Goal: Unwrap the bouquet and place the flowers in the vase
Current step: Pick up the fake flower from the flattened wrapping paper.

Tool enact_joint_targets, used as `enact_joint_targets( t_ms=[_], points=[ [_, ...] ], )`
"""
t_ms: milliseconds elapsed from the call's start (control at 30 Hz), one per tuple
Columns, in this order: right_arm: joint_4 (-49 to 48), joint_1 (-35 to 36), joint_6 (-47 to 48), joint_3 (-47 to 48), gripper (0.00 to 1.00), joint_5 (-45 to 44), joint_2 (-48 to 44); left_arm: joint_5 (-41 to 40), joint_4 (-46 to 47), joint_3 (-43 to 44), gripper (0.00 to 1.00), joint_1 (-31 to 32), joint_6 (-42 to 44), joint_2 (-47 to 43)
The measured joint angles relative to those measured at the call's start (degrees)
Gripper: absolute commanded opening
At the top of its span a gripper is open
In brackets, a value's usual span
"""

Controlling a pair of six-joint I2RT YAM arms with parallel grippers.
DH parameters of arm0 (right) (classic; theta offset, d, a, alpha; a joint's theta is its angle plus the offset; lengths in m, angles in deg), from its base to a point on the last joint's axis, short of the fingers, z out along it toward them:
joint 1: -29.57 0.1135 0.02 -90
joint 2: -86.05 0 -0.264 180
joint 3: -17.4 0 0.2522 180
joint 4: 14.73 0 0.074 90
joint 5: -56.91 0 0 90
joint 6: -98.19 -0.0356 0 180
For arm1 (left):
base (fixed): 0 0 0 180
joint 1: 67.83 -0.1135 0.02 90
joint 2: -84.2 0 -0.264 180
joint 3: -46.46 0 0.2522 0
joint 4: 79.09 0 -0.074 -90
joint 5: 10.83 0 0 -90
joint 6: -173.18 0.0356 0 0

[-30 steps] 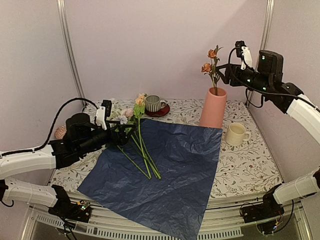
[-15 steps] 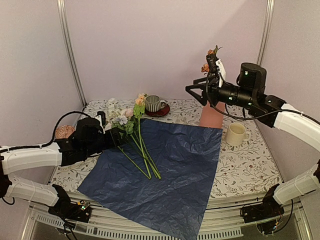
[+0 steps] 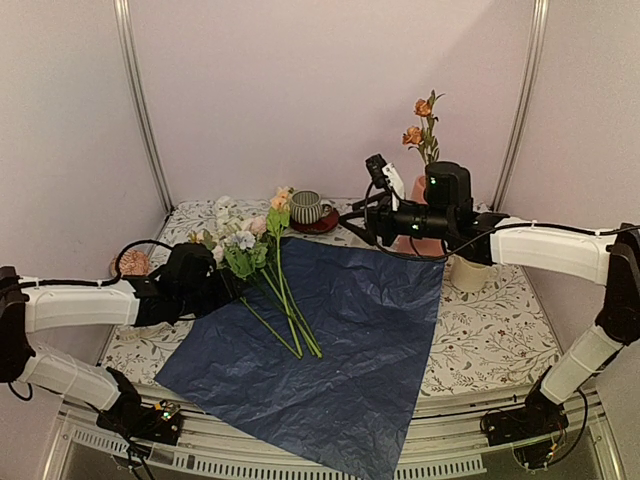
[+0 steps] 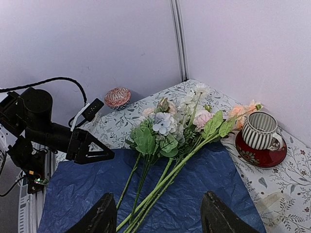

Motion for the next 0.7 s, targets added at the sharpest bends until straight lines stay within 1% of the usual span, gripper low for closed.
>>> enact_joint_targets(
  t_ms=[100, 233, 267, 367, 433, 600, 700],
  points=[
    [-2.8, 0.0, -1.1, -0.3, 0.64, -0.5, 2.4, 0.5, -0.3, 0.5, 0.62, -0.8, -1.2, 1.7],
    [-4.8, 0.0, -3.7, -0.5, 0.71, -3.7, 5.6, 1.5, -1.9, 2.5, 0.62, -1.4, -2.1, 5.0],
    [-5.0, 0.0, -4.3, -0.8, 0.73, -4.8, 6.2, 1.7, -2.4, 3.1, 0.63, -1.6, -2.2, 5.7],
    [-5.8, 0.0, -5.8, -1.7, 0.84, -7.3, 7.3, 2.5, -3.9, 5.2, 0.63, -1.9, -2.1, 7.8],
    [-6.6, 0.0, -6.1, -2.8, 0.87, -9.0, 7.5, 3.0, -4.9, 6.6, 0.63, -2.0, -1.8, 8.9],
    [-8.8, 0.0, -6.3, -5.0, 0.87, -12.9, 7.4, 3.3, -6.8, 9.2, 0.54, -2.1, -0.8, 11.5],
    [-11.1, 0.0, -6.3, -8.1, 0.87, -14.8, 7.3, 3.0, -10.1, 12.3, 0.53, -2.1, -0.8, 14.9]
  ],
)
